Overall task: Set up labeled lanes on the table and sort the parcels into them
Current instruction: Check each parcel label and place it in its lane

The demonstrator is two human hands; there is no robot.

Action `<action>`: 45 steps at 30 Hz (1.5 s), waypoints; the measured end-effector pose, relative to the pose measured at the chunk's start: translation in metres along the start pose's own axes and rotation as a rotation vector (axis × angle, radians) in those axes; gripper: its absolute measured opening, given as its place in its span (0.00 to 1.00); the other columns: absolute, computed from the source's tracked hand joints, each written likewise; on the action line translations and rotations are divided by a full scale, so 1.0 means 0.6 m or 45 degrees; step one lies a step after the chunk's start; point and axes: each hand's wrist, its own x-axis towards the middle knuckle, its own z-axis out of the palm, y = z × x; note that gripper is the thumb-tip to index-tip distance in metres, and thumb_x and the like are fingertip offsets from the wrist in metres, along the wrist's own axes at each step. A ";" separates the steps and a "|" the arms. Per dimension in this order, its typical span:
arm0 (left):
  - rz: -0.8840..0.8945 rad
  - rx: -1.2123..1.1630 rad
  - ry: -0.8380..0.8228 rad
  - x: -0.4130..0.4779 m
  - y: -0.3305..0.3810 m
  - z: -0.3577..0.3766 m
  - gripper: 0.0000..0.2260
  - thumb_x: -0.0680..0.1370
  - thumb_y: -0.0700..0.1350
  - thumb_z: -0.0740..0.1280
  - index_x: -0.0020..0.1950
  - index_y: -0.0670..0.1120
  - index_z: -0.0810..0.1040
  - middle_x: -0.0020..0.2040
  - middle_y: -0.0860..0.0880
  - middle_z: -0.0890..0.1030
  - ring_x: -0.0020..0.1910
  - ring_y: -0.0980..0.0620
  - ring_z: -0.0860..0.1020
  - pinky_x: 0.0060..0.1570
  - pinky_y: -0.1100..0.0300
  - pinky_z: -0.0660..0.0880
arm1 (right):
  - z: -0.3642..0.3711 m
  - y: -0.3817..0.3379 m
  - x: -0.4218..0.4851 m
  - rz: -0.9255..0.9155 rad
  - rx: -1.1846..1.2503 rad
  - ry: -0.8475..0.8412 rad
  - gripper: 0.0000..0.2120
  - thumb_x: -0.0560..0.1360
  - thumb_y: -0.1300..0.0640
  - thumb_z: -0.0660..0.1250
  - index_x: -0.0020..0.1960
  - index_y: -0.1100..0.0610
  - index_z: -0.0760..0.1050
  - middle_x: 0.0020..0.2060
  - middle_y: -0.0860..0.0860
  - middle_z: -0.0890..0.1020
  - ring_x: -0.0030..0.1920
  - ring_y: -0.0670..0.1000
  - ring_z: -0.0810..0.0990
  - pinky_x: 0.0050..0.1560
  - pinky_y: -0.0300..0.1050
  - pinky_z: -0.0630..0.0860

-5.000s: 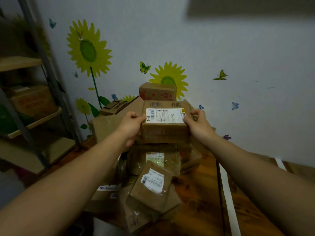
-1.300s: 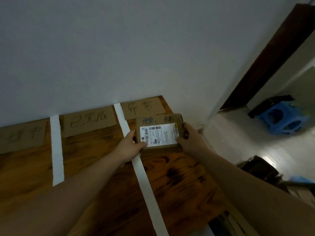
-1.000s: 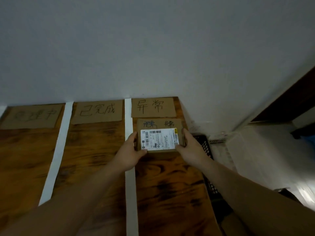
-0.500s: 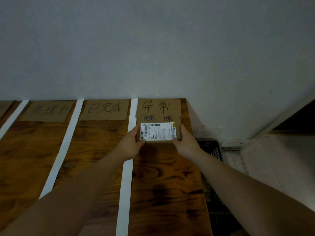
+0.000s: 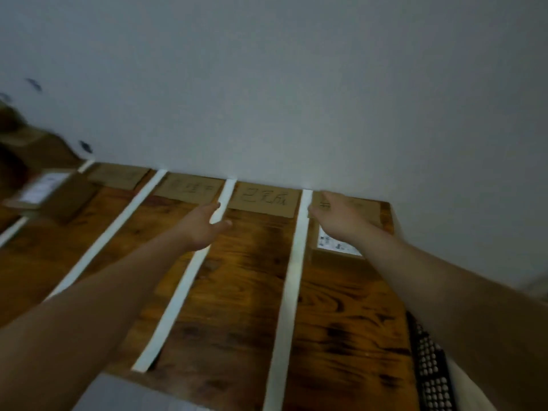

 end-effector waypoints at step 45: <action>-0.505 -0.059 0.582 0.106 -1.122 -0.991 0.31 0.77 0.53 0.66 0.76 0.48 0.58 0.75 0.44 0.62 0.71 0.44 0.65 0.68 0.49 0.65 | 0.870 -1.310 0.366 -0.643 0.001 -0.382 0.29 0.79 0.45 0.61 0.76 0.54 0.59 0.72 0.53 0.67 0.70 0.55 0.67 0.63 0.46 0.67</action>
